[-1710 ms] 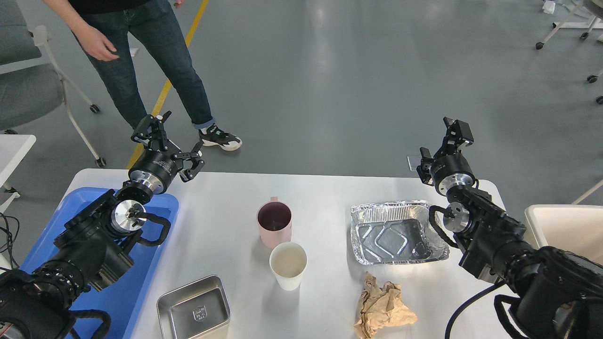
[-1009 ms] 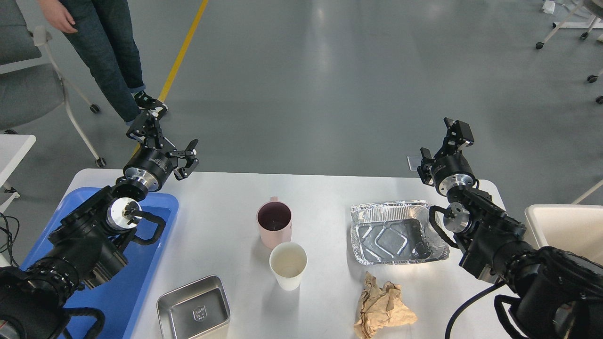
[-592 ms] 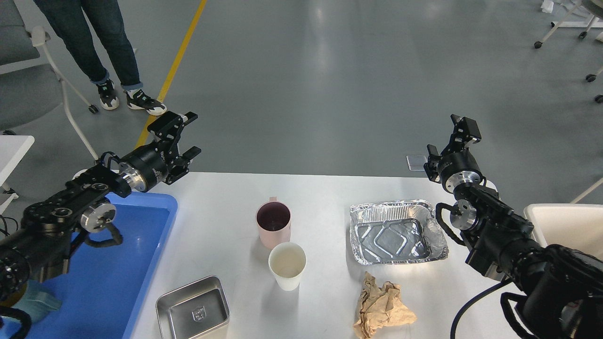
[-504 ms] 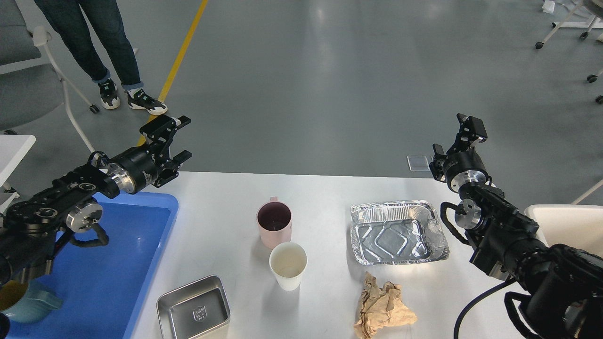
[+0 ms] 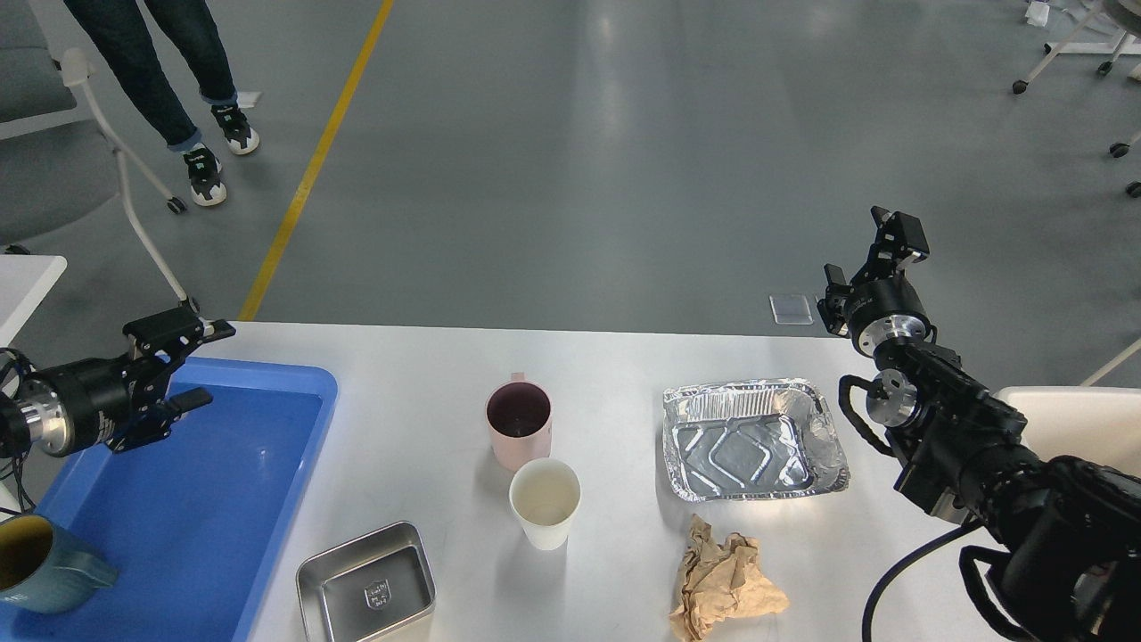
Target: Tidy desktop
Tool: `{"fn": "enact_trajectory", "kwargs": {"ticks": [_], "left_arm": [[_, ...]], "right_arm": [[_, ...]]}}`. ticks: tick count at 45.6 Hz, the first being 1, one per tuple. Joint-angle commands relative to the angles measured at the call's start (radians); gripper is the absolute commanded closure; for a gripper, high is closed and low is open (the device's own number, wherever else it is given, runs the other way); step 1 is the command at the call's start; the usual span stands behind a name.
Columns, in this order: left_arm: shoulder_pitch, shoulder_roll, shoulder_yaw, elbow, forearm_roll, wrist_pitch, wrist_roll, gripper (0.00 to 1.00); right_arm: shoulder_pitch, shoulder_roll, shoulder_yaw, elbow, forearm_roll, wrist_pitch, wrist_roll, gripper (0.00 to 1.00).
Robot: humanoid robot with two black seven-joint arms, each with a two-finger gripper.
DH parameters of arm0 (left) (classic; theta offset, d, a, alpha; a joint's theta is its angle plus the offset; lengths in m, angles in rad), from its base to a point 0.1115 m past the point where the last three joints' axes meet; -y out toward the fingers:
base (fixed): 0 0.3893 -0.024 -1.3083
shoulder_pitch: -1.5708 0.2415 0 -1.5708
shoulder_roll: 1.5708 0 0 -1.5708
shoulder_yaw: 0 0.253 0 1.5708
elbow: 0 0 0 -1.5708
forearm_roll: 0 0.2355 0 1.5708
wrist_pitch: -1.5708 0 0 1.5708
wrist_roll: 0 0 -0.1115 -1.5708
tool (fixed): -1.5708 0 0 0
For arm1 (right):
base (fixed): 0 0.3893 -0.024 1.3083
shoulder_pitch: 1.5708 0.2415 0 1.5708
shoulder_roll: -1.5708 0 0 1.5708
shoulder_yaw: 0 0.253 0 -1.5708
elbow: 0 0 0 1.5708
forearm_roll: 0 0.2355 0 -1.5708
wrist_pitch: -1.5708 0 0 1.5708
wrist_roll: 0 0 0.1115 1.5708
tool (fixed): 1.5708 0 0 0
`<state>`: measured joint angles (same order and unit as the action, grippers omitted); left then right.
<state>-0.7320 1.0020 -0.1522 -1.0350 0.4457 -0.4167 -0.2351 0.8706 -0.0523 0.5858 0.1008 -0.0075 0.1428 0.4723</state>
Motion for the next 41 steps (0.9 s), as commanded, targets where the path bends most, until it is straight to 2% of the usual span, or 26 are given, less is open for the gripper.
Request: {"fn": "enact_trajectory", "kwargs": {"ticks": [1, 6, 11, 19, 23, 30, 41], "left_arm": [[-0.001, 0.112, 0.057, -0.082, 0.07, 0.003, -0.003, 0.01], [0.002, 0.2, 0.06, -0.198, 0.2, 0.006, -0.009, 0.01], [-0.007, 0.323, 0.053, -0.336, 0.31, 0.007, -0.033, 0.01], [-0.029, 0.458, 0.048, -0.502, 0.338, 0.0, -0.029, 0.01], [-0.038, 0.507, 0.048, -0.534, 0.367, -0.026, -0.03, 0.01], [-0.075, 0.587, 0.04, -0.548, 0.415, -0.119, -0.038, 0.01], [-0.219, 0.711, 0.03, -0.548, 0.415, -0.267, -0.061, 0.01]], "right_arm": [[0.005, 0.0, 0.0, 0.0, 0.0, 0.0, -0.001, 0.0], [0.01, 0.0, 0.0, 0.0, 0.0, 0.0, 0.0, 0.0], [0.018, 0.0, 0.0, 0.0, 0.0, 0.0, -0.001, 0.0], [0.024, 0.0, -0.001, 0.0, 0.0, 0.0, -0.001, 0.0], [0.025, 0.0, -0.001, 0.0, 0.0, 0.0, -0.001, 0.0], [0.03, -0.001, -0.001, 0.0, 0.0, 0.0, -0.001, 0.0], [0.034, -0.001, -0.001, 0.0, 0.0, 0.0, -0.001, 0.0]]}}
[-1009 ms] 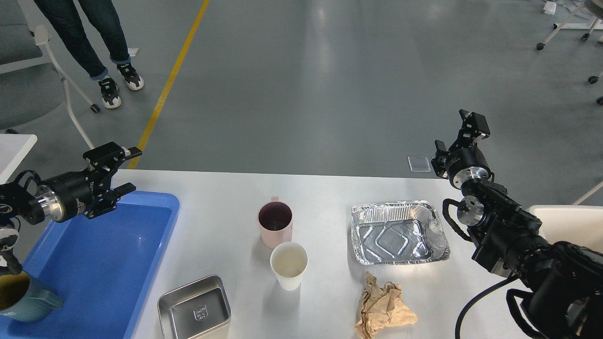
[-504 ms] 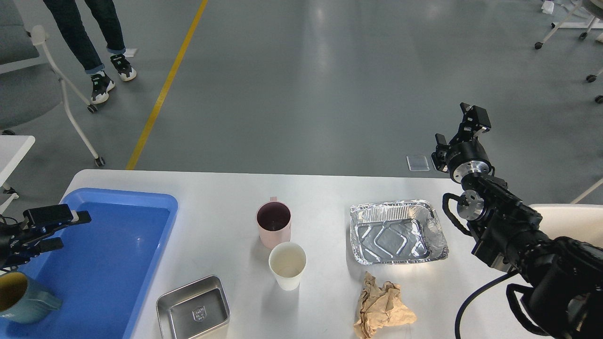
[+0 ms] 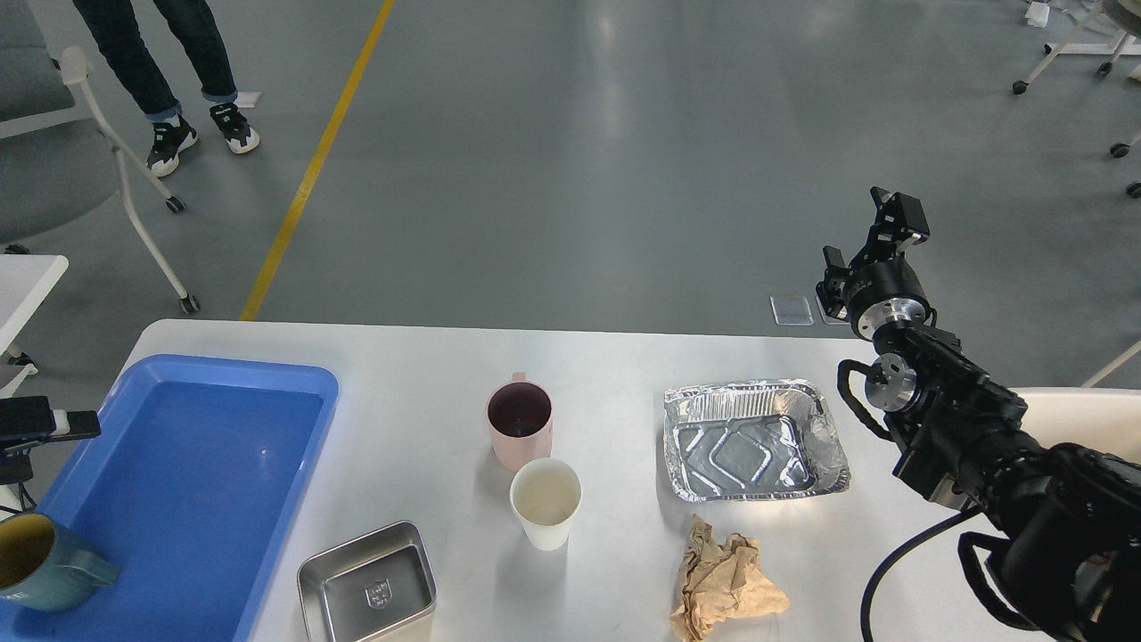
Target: Tidy desktop
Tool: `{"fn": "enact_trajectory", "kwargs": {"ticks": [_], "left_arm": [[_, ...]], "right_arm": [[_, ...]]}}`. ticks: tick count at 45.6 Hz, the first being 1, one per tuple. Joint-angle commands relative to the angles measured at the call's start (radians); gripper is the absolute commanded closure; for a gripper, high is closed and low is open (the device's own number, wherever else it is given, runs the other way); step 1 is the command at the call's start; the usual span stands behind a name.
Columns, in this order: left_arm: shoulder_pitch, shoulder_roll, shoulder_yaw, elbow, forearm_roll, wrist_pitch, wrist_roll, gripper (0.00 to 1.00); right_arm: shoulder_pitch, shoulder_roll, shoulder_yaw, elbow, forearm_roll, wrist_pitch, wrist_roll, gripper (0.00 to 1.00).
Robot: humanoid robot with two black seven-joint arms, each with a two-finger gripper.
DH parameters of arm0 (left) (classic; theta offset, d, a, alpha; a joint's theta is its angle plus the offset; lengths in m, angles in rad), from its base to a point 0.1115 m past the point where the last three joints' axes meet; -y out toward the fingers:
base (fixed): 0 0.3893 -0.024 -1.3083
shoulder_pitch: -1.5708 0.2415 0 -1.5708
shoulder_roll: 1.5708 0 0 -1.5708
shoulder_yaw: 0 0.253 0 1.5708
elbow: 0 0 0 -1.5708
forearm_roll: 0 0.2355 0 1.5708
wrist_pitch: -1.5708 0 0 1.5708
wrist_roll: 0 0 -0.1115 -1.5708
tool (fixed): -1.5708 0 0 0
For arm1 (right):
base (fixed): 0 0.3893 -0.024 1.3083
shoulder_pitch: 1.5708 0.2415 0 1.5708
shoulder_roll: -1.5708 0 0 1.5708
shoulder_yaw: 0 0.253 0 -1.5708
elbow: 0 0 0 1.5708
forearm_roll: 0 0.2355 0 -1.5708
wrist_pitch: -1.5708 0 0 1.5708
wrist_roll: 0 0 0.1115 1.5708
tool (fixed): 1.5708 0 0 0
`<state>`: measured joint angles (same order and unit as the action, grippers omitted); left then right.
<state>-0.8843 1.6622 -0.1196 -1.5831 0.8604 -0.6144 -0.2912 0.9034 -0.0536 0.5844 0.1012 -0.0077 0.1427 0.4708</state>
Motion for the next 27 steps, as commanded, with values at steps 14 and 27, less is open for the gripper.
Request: {"fn": "enact_trajectory", "kwargs": {"ticks": [14, 27], "left_arm": [[-0.105, 0.113, -0.006, 0.005, 0.002, -0.131, -0.003, 0.01], [-0.108, 0.083, -0.009, 0.012, 0.002, -0.119, 0.001, 0.01]], "right_arm": [[0.003, 0.001, 0.0, 0.0, 0.0, 0.0, 0.0, 0.0], [0.002, 0.001, 0.0, 0.0, 0.0, 0.0, 0.0, 0.0]]}}
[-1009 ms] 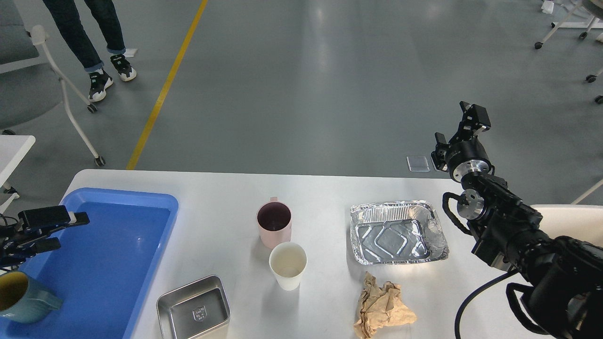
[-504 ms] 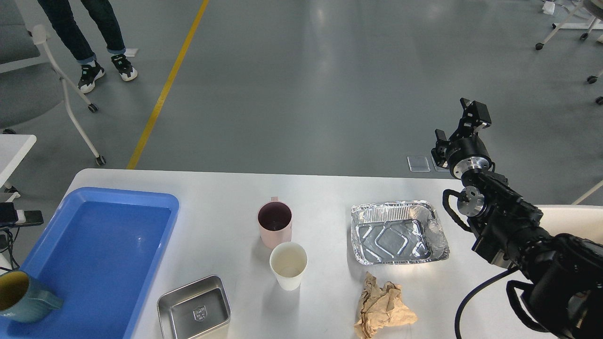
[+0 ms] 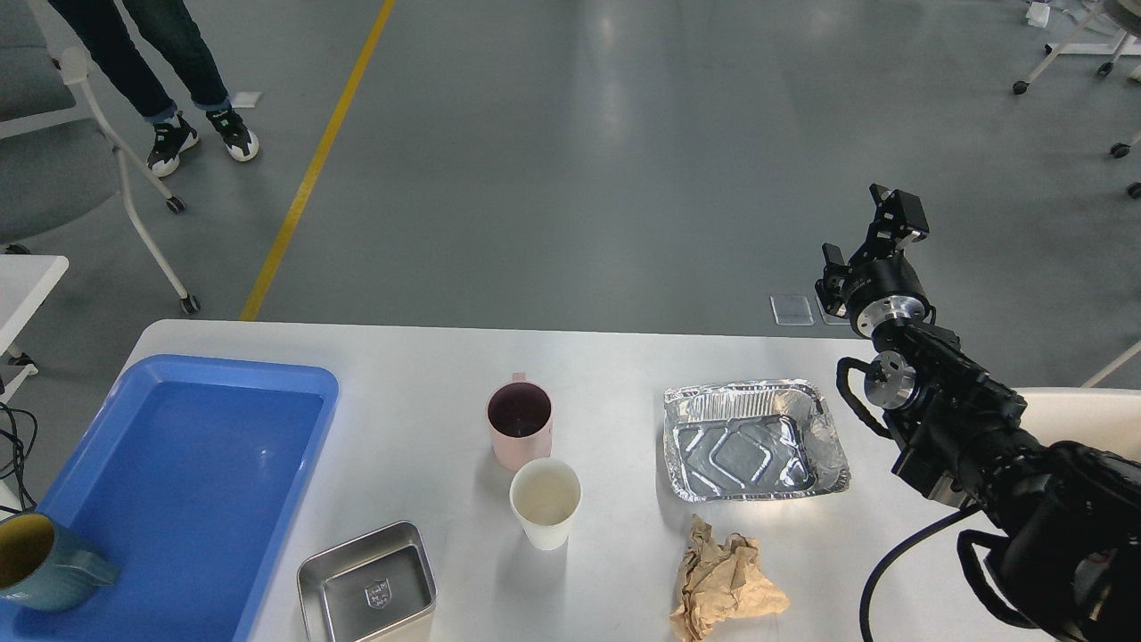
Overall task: Tidy desktop
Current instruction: 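Reach the left gripper toward the pink mug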
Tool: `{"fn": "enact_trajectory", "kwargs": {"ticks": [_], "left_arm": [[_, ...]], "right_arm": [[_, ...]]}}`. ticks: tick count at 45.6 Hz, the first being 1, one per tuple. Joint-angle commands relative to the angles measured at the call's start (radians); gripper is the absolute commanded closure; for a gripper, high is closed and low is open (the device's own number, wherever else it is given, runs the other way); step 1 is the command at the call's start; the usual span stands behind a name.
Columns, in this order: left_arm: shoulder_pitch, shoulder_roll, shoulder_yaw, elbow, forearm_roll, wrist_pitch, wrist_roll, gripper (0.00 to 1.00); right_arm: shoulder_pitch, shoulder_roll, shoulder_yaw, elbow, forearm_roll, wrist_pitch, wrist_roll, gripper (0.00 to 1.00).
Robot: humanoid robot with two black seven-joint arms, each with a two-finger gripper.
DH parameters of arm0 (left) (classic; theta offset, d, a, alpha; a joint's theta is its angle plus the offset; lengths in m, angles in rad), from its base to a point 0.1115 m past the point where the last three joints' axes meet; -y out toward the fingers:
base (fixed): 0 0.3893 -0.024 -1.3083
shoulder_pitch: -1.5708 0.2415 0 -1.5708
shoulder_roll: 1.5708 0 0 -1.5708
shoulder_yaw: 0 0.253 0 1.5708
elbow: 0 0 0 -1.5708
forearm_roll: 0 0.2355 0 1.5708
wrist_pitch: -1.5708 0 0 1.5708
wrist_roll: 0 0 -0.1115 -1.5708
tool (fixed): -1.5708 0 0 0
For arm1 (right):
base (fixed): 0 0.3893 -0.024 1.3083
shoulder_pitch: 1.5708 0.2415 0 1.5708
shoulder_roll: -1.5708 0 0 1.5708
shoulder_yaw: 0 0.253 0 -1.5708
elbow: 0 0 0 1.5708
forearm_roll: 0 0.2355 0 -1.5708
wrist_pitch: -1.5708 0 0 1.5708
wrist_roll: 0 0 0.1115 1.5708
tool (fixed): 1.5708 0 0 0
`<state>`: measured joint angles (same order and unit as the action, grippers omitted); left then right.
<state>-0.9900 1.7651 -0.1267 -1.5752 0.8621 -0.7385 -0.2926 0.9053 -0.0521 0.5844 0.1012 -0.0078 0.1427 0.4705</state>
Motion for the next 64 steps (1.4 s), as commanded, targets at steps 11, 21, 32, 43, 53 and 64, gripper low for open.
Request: {"fn": "enact_trajectory", "kwargs": {"ticks": [11, 21, 32, 43, 53, 64], "left_arm": [[-0.004, -0.254, -0.004, 0.132, 0.005, 0.048, 0.053, 0.0], [-0.058, -0.512, -0.002, 0.316, 0.077, 0.048, 0.11, 0.0], [-0.076, -0.891, -0.001, 0.583, 0.081, 0.044, 0.156, 0.0], [-0.095, -1.11, 0.009, 0.69, 0.077, 0.042, 0.213, 0.0], [-0.093, -1.265, 0.015, 0.756, 0.074, 0.048, 0.346, 0.0], [-0.093, -1.472, 0.015, 0.92, 0.066, 0.051, 0.392, 0.0]], "right_arm": [[0.001, 0.002, 0.0, 0.0, -0.001, 0.0, -0.001, 0.0], [0.003, 0.002, -0.002, 0.0, 0.0, 0.0, -0.001, 0.0], [0.009, 0.005, -0.002, 0.0, -0.001, 0.0, -0.003, 0.0], [0.004, 0.0, -0.002, 0.0, -0.001, 0.0, -0.003, 0.0], [0.004, 0.001, -0.002, 0.0, -0.001, 0.0, -0.003, 0.0], [0.004, 0.0, -0.002, 0.0, -0.001, 0.0, -0.003, 0.0]]}}
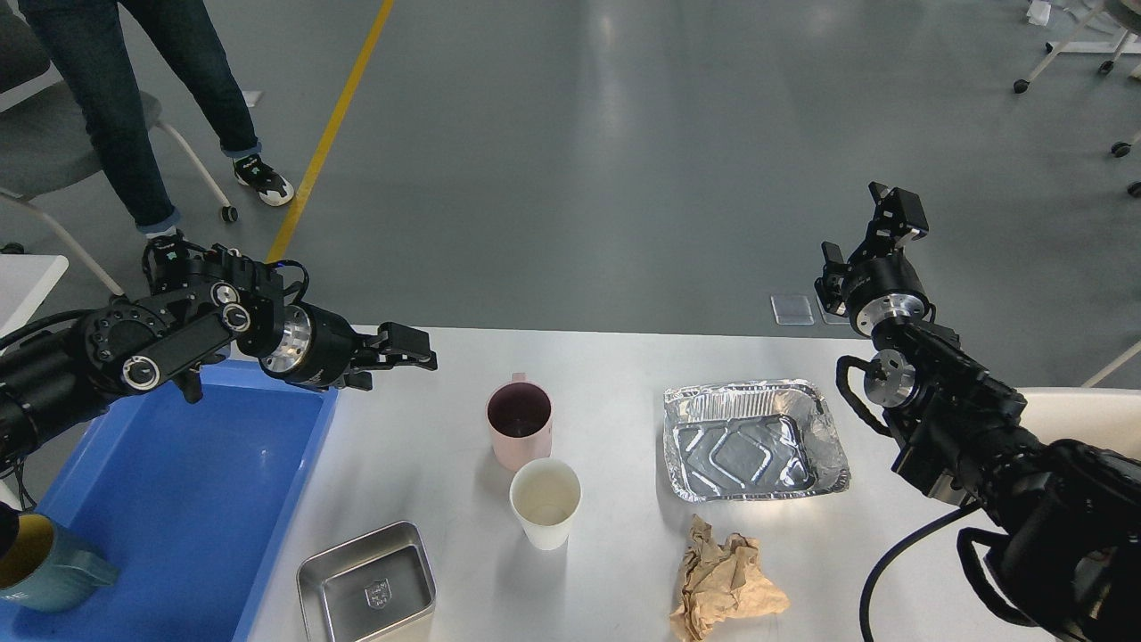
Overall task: Tidy desktop
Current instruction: 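Reach the left gripper toward the pink mug, then grasp the pink mug rim with the left gripper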
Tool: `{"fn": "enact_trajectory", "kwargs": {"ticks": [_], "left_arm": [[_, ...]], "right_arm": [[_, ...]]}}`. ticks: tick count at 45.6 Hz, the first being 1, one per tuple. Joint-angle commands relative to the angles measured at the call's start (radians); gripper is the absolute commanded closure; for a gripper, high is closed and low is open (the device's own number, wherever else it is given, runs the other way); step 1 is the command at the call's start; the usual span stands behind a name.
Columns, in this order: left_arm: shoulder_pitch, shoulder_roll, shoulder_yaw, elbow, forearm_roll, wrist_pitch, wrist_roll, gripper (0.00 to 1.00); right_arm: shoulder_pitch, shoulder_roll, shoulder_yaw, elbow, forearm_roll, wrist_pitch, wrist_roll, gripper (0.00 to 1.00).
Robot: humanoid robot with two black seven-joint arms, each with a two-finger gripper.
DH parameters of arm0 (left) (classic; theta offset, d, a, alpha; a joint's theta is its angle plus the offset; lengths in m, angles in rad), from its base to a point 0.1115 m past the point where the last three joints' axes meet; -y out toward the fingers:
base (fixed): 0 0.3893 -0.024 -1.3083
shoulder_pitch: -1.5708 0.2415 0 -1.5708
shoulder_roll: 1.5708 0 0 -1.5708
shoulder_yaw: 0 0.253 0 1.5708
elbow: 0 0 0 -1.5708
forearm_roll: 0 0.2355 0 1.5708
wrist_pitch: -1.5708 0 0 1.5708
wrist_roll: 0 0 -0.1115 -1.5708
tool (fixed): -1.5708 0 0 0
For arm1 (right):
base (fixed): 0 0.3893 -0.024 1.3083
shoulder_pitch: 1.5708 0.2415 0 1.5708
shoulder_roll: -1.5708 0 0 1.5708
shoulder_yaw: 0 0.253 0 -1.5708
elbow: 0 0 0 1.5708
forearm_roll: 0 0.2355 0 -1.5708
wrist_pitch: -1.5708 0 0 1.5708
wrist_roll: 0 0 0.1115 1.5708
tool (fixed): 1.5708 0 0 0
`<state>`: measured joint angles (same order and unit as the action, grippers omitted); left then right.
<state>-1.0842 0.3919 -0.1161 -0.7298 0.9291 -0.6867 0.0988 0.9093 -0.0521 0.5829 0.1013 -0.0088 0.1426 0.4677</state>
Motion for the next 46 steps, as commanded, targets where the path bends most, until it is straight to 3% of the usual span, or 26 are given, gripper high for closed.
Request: {"fn": "enact_trajectory", "kwargs": {"ticks": [1, 12, 32, 40, 46], "left_arm": [[0.003, -0.116, 0.004, 0.087, -0.001, -0.001, 0.002, 0.0], [0.01, -0.254, 0.006, 0.148, 0.0, -0.001, 0.013, 0.0], [0.013, -0.257, 0.004, 0.15, -0.004, 0.003, 0.067, 0.01], [0.017, -0.26, 0.004, 0.15, -0.009, 0.085, 0.067, 0.01], [0.027, -0.275, 0.004, 0.151, -0.007, 0.091, 0.068, 0.0]], "right_arm": [[0.0, 0.0, 0.0, 0.0, 0.0, 0.0, 0.0, 0.0], [0.0, -0.003, 0.0, 0.0, 0.0, 0.0, 0.0, 0.0], [0.0, -0.014, 0.0, 0.0, 0.0, 0.002, 0.0, 0.0], [-0.003, -0.014, 0.0, 0.0, 0.0, 0.002, 0.0, 0.0], [0.0, -0.012, 0.0, 0.0, 0.0, 0.002, 0.0, 0.0]]}}
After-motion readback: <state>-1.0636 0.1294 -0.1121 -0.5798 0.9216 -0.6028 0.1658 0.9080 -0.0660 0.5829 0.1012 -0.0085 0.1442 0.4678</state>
